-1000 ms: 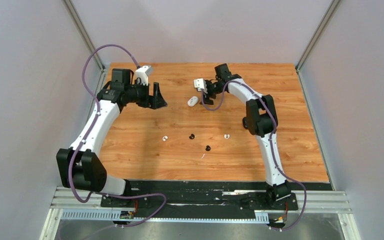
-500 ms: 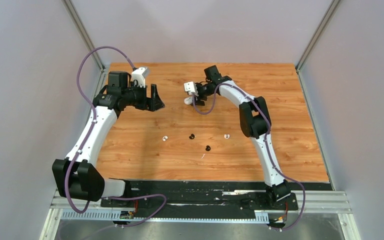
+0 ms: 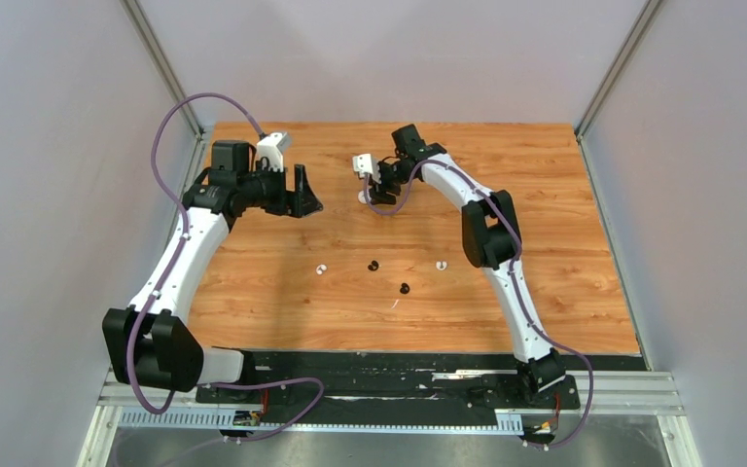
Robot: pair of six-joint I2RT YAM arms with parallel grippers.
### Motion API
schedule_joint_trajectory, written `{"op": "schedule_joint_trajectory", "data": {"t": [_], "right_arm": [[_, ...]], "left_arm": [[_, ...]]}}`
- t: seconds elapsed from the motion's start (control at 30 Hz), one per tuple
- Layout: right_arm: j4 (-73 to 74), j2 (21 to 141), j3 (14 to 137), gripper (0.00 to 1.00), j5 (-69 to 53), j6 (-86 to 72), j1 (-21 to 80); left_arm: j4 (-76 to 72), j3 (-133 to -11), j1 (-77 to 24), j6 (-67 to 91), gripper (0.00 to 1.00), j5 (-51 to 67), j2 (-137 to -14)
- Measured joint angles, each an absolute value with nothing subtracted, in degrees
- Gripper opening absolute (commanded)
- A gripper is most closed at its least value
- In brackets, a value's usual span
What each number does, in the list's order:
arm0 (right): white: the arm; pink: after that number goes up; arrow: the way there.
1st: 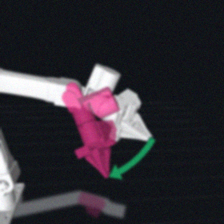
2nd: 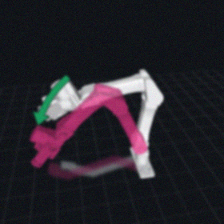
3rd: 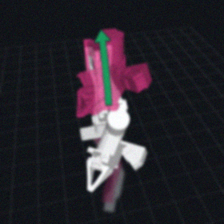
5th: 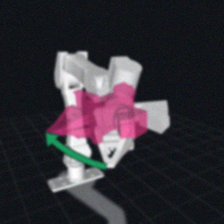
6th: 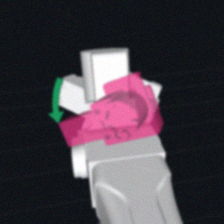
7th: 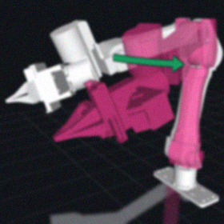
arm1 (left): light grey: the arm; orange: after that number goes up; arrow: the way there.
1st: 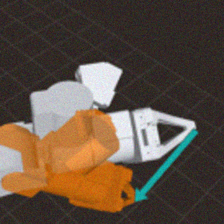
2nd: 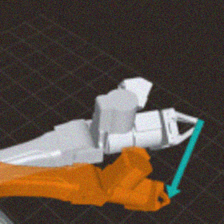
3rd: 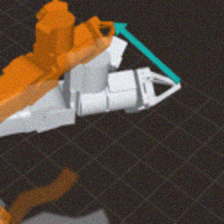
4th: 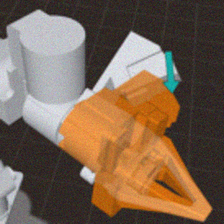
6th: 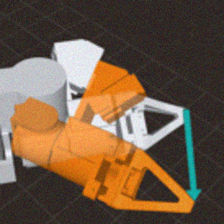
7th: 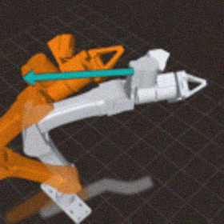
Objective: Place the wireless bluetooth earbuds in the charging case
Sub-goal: Pick up the charging case from the center of the board.
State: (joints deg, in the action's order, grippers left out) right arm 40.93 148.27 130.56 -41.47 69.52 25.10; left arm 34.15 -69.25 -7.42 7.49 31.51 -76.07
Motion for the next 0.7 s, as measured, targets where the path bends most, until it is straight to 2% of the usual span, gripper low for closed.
{"op": "schedule_joint_trajectory", "data": {"t": [0.13, 0.2, 0.27, 0.47, 0.7], "right_arm": [[43.6, 148.6, 131.6, 0.53, -40.4, 68.6, 25.4], [44.8, 148.6, 131.8, 0.6, -40.1, 68.2, 25.5], [45.7, 148.6, 132.0, 0.61, -40.1, 67.3, 25.5], [47.7, 148.6, 132.0, 0.38, -40.2, 64.9, 25.6], [47.7, 147.8, 131.1, 0.3, -40.5, 58.6, 25.5]], "left_arm": [[33.5, -69.3, -7.4, 7.7, 0.91, 32.8, -76.1], [33.2, -69.2, -7.4, 7.8, 0.91, 33.2, -76.1], [32.6, -69.1, -7.4, 7.9, 0.91, 33.6, -76.1], [29.7, -67.7, -7.4, 8.2, 0.91, 34.5, -76.1], [25.6, -64.3, -7.5, 0.5, 0.92, 36.8, -76.0]]}}
